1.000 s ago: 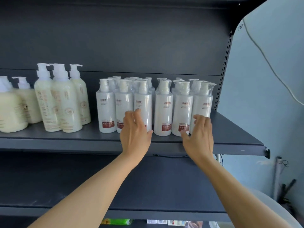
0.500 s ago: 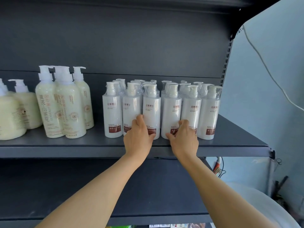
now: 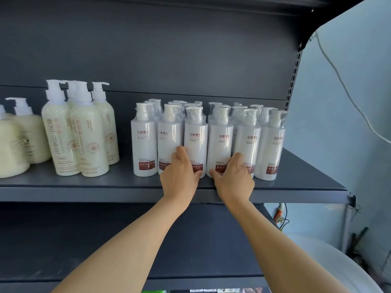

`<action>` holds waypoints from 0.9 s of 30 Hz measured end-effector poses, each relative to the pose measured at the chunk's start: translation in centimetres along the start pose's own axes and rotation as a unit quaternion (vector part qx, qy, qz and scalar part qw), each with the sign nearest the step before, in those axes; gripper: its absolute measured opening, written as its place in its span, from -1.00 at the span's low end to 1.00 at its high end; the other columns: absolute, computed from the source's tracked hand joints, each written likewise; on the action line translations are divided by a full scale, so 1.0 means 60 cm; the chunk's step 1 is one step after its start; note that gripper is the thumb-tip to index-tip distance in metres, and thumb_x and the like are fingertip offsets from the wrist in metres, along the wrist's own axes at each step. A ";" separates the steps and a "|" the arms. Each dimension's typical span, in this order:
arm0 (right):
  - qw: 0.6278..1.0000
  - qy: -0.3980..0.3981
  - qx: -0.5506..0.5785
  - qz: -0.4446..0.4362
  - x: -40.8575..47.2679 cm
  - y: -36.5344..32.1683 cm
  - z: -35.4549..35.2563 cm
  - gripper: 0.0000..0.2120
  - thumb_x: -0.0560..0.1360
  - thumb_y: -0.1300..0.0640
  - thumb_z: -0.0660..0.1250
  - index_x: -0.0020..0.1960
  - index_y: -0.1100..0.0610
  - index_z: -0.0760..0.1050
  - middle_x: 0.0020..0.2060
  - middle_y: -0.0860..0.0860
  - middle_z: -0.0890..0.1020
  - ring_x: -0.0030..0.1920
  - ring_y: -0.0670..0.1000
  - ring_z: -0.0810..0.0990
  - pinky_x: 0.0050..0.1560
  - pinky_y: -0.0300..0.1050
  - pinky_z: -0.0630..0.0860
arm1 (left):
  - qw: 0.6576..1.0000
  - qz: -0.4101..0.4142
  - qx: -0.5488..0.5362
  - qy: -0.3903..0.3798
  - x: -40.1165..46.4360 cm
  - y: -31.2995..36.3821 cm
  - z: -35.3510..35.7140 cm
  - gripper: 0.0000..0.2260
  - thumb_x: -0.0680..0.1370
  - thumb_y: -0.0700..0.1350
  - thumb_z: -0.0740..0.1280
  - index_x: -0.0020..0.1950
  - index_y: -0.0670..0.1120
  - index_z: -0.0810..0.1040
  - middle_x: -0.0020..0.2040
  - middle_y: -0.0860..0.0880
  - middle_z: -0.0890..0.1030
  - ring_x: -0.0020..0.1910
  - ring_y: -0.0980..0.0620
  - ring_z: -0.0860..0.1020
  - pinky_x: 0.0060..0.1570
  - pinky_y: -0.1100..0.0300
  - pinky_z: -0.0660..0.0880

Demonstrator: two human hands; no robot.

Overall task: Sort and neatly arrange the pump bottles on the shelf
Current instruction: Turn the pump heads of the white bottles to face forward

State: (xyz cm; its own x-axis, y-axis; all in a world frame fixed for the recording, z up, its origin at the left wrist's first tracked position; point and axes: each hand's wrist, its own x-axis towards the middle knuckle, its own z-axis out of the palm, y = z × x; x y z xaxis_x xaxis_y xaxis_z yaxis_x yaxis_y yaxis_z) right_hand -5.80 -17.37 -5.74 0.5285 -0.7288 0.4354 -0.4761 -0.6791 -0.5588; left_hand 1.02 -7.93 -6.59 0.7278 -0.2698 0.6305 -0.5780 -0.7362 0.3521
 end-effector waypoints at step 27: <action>0.997 -0.010 0.049 -0.059 -0.035 -0.067 0.036 -0.58 0.45 0.12 0.41 0.19 0.14 0.28 0.08 0.02 0.51 0.01 0.08 0.52 -0.18 -0.11 0.35 | 0.931 -0.097 -0.318 -0.152 0.071 -0.207 -0.061 -0.39 0.43 -0.17 0.47 0.38 -0.09 0.23 0.27 -0.06 0.47 0.09 0.08 0.46 0.11 0.18 0.41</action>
State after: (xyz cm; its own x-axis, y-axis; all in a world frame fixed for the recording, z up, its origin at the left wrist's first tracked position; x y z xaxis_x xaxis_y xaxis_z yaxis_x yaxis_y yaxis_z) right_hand -3.50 -12.93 -5.94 0.5910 -0.6417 0.4888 -0.3387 -0.7474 -0.5716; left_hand 9.96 2.35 -5.73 0.8562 -0.4046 0.3214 -0.4559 -0.2985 0.8385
